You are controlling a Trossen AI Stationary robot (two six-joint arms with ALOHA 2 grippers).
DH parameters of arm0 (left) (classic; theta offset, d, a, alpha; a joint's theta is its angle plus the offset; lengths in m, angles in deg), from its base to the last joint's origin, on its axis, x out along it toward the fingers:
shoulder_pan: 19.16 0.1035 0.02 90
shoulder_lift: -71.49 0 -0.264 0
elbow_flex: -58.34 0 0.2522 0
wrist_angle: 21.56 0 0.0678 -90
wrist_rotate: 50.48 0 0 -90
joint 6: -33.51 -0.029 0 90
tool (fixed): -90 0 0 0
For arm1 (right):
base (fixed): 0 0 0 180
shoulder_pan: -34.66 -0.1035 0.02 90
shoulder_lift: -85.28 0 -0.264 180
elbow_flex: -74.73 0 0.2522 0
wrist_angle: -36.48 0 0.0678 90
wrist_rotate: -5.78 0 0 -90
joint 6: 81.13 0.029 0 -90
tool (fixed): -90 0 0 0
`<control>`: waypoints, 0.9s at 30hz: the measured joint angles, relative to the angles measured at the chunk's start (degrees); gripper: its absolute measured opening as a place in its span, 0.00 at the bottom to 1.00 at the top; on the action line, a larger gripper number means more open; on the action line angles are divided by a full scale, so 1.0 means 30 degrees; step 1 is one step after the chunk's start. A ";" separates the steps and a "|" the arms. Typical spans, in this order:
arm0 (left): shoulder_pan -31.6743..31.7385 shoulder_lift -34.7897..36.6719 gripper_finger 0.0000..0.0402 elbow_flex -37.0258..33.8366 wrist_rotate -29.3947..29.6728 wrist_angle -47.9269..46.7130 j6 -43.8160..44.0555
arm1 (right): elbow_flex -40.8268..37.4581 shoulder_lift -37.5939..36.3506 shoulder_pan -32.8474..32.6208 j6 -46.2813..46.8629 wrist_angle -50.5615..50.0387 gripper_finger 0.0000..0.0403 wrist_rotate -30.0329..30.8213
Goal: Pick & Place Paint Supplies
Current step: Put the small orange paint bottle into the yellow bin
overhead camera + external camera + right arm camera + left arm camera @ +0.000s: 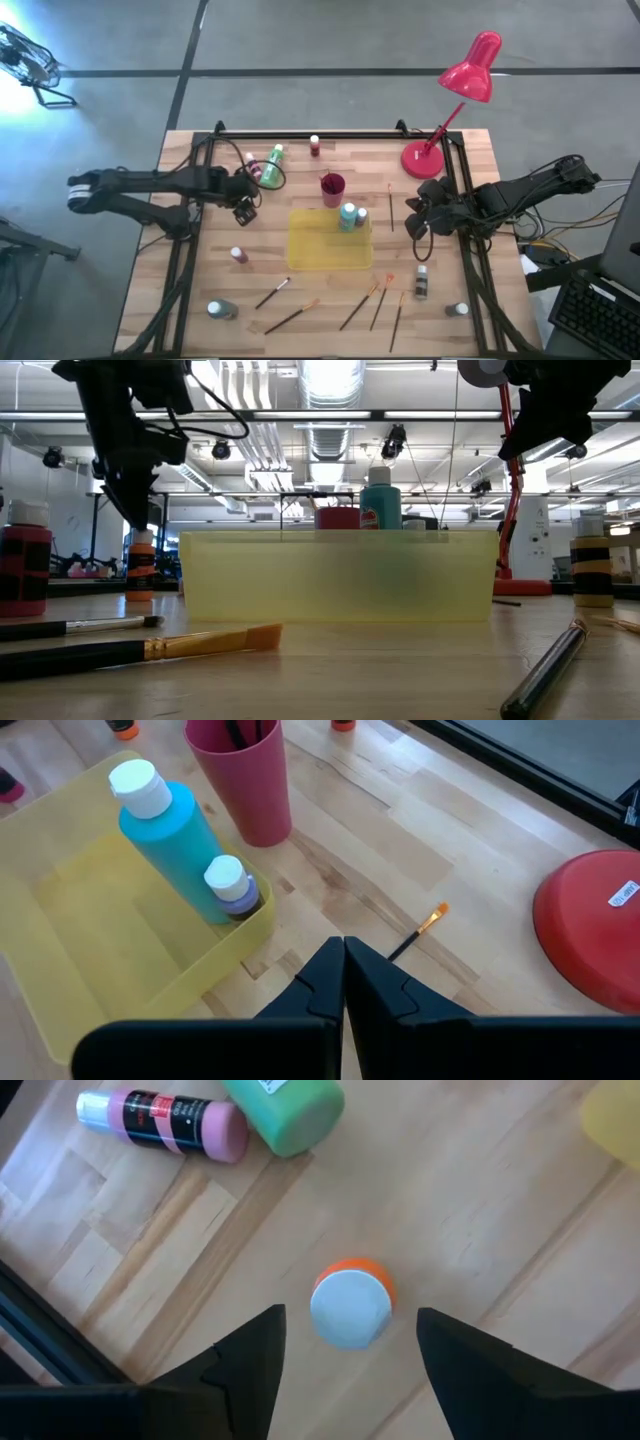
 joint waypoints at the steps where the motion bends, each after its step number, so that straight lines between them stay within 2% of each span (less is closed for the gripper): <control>1: 0.0000 -0.0110 0.58 0.0000 0.0040 0.0002 -0.0002 | 0.0000 0.0000 0.0000 -0.0001 -0.0001 0.02 0.0000; 16: 0.0247 -0.1356 0.57 -0.0022 0.0050 0.0488 -0.0401 | 0.0000 0.0000 0.0000 -0.0030 -0.0008 0.02 0.0000; 27: 0.0488 -0.1386 0.43 -0.0022 0.0014 0.0481 -0.0849 | -0.0029 0.0000 0.0000 -0.0030 -0.0023 0.02 -0.0010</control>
